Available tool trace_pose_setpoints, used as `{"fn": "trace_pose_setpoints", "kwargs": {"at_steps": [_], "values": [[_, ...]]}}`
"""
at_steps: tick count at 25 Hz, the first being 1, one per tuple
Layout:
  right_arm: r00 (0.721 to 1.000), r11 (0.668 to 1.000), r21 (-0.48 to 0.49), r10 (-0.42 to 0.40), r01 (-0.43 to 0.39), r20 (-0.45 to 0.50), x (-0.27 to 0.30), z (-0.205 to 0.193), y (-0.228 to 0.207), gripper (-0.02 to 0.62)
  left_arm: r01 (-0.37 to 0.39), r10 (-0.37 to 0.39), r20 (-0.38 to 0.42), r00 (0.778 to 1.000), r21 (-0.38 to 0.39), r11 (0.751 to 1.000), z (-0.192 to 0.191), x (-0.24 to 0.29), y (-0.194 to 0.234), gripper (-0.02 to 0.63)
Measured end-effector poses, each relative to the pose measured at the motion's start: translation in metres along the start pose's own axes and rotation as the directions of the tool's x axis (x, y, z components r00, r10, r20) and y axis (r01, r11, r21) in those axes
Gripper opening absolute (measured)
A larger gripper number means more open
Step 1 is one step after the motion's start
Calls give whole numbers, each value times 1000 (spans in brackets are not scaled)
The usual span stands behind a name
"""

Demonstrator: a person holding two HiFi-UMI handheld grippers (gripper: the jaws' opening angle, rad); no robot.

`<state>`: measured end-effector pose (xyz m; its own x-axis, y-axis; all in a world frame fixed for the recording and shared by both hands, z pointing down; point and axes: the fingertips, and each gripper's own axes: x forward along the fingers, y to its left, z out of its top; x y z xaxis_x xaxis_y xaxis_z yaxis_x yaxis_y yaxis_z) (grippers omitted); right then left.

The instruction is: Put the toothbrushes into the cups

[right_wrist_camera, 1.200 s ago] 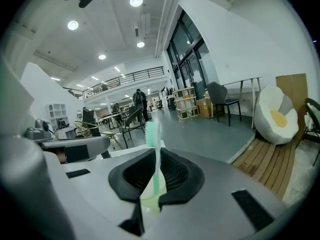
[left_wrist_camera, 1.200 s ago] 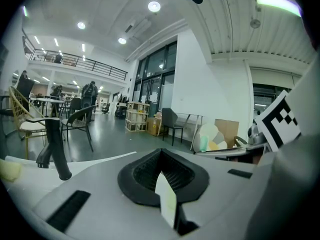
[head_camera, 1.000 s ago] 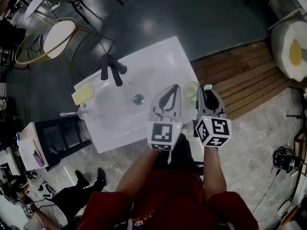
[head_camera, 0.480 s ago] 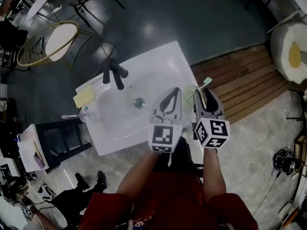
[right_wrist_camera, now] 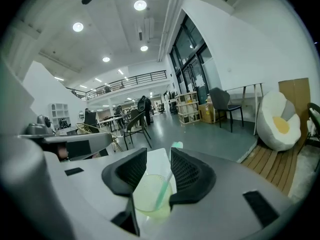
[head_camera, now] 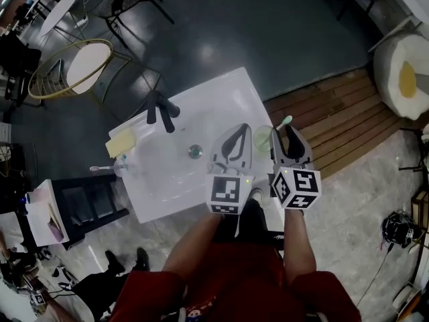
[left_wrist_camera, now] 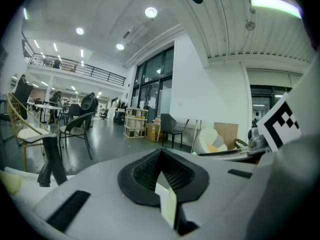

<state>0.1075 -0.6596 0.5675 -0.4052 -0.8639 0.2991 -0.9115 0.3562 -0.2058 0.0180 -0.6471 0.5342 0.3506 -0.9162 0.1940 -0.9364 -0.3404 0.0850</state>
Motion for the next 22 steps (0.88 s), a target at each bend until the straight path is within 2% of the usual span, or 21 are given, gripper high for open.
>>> {"fn": "trace_pose_setpoints", "kwargs": {"at_steps": [10,22], "values": [[995,999,-41,1,3,103,-19,53,7,152,2,-4,78,997,31,1000,45,-9,-2,28],[967,993,-114,13,16,253,-40,131,23,152,-9,-6,201,980,74,997,111,-22,3,28]]}}
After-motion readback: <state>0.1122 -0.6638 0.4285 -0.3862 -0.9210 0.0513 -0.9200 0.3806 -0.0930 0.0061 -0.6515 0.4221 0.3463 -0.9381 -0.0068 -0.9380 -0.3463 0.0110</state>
